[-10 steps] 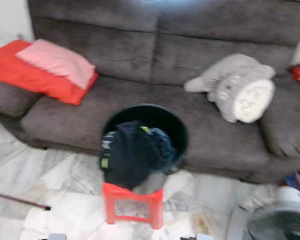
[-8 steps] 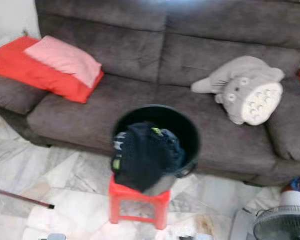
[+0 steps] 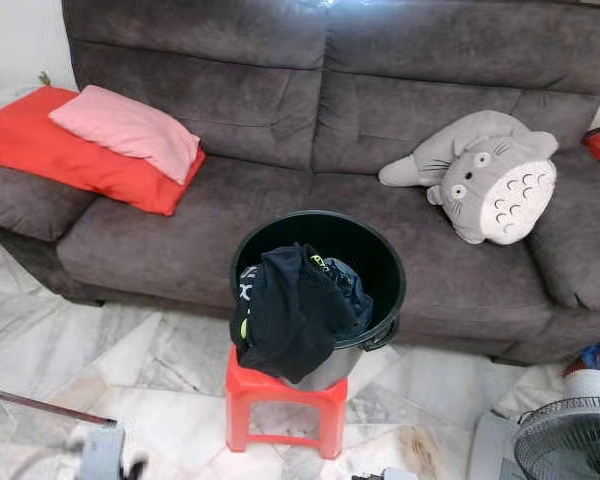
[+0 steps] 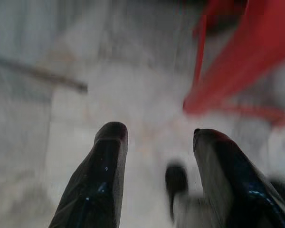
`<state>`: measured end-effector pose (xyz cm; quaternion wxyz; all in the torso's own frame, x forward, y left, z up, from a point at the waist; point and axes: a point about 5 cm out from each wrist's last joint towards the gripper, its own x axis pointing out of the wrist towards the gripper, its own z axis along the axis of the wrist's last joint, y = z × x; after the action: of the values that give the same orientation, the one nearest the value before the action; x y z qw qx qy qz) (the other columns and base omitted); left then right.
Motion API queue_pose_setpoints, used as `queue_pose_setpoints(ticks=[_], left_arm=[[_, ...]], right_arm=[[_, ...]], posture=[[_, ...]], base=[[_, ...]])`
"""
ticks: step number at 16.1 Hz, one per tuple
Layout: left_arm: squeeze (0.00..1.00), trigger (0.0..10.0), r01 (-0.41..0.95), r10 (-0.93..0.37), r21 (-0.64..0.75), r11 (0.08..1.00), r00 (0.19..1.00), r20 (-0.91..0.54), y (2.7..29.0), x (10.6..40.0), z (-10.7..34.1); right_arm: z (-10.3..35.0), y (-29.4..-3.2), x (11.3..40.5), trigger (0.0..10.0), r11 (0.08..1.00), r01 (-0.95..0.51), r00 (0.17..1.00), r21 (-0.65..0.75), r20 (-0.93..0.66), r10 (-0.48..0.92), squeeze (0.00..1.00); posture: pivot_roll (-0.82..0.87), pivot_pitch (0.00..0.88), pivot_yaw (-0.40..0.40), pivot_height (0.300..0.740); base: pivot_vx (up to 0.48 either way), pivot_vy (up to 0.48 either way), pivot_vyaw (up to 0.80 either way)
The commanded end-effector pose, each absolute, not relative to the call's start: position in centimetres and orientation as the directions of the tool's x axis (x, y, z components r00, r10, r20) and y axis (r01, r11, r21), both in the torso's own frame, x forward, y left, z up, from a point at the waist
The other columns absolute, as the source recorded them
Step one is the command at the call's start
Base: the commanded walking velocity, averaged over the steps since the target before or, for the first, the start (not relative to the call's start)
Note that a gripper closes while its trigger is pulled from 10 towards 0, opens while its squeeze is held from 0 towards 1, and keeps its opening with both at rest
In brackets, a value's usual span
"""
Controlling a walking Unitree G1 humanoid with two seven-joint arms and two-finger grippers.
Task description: Hang hanger
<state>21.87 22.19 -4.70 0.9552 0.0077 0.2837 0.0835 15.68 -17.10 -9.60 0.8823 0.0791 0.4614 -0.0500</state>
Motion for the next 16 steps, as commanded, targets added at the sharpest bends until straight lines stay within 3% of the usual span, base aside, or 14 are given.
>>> queue_pose_setpoints(ticks=[1, 4, 7, 9, 11, 16], left_arm=[[0.00, 10.0, -0.168, 0.175, 0.055, 0.984, 0.881, -0.440, 23.0, 23.5, -3.0], [0.00, 10.0, -0.119, 0.132, 0.057, 0.991, 0.925, -0.356, 23.1, 23.8, -1.8], [0.00, 10.0, -0.131, 0.154, 0.082, 0.988, 0.862, -0.484, 23.4, 21.0, -4.3], [0.00, 10.0, -0.173, 0.184, 0.068, 0.982, 0.844, -0.503, 23.6, 20.7, -4.5], [0.00, 10.0, -0.130, 0.146, 0.066, 0.989, 0.858, -0.492, 22.9, 21.0, -4.4], [0.00, 10.0, -0.109, 0.120, 0.052, 0.993, 0.848, -0.515, 22.3, 20.5, -5.0]], right_arm=[[-9.9, -17.2, 15.0, 10.0, 0.981, 0.172, 0.552, 0.094, -0.833, -0.017, 0.00], [-9.8, -17.3, 15.0, 10.0, 0.981, 0.172, 0.553, 0.094, -0.833, -0.017, 0.00], [-9.8, -17.3, 15.1, 10.0, 0.981, 0.169, 0.553, 0.094, -0.833, -0.016, 0.00], [-9.8, -17.3, 15.1, 10.0, 0.981, 0.168, 0.552, 0.093, -0.834, -0.016, 0.00], [-9.8, -17.3, 15.1, 10.0, 0.981, 0.172, 0.550, 0.090, -0.835, -0.020, 0.00], [-9.8, -17.3, 15.1, 10.0, 0.981, 0.172, 0.550, 0.090, -0.835, -0.020, 0.00]], posture=[[0.00, 0.124, -0.022, 0.740], [0.01, 0.132, -0.023, 0.740], [0.01, 0.143, -0.033, 0.740], [0.00, 0.145, -0.030, 0.740], [0.00, 0.148, -0.030, 0.740], [0.00, 0.148, -0.030, 0.740]], base=[[0.000, 0.000, 0.00], [0.000, 0.000, 0.00], [0.000, 0.082, 0.00], [0.000, 0.480, 0.00], [0.000, 0.375, 0.00], [0.000, 0.000, 0.00]])
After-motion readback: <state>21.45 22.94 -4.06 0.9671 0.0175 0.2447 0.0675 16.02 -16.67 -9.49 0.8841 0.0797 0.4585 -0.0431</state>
